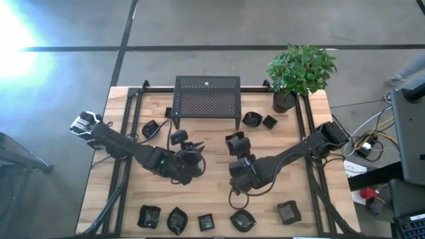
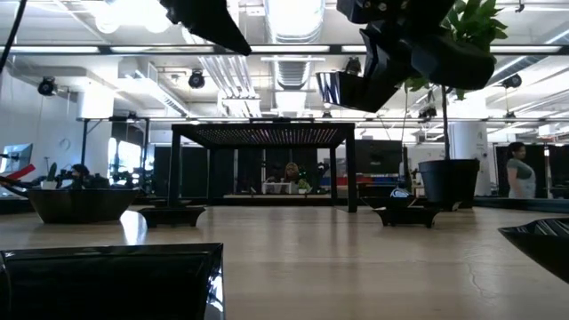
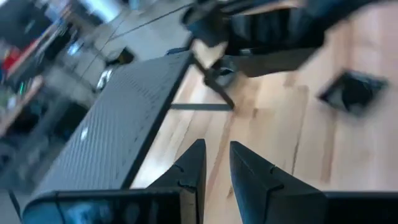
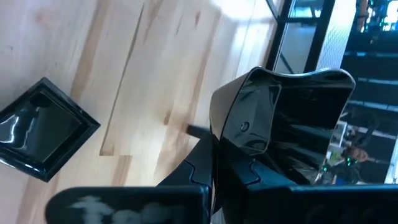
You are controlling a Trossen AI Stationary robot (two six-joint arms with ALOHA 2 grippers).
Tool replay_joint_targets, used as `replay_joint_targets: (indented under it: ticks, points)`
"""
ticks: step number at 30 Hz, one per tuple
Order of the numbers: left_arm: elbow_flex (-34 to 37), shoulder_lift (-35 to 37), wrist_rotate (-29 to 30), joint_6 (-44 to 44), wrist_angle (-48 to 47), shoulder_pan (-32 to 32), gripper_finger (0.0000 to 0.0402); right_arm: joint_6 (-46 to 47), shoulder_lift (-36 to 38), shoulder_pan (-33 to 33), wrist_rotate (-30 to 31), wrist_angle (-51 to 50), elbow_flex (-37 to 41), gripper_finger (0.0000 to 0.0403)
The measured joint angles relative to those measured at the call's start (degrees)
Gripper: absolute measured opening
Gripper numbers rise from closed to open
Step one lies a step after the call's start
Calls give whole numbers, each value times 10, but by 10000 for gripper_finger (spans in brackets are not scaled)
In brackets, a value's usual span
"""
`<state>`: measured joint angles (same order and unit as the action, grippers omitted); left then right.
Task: Pick & Place Mini shaped plates
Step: Stack the black distorted square plate on top of the other black distorted square plate
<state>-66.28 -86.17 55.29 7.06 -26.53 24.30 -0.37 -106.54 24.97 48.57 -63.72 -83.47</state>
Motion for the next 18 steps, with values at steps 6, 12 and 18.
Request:
replay_joint_targets:
  ticks: [6,12,18]
  points:
    - [0,-1,-153,-237,91,-11,67,-46,0,0,-9,32,-1,8]
    - [0,-1,-212,-349,142,-30,67,-63,0,0,-11,44,-1,8]
    - [0,-1,-253,-384,142,-61,67,-81,0,0,-11,46,-1,8]
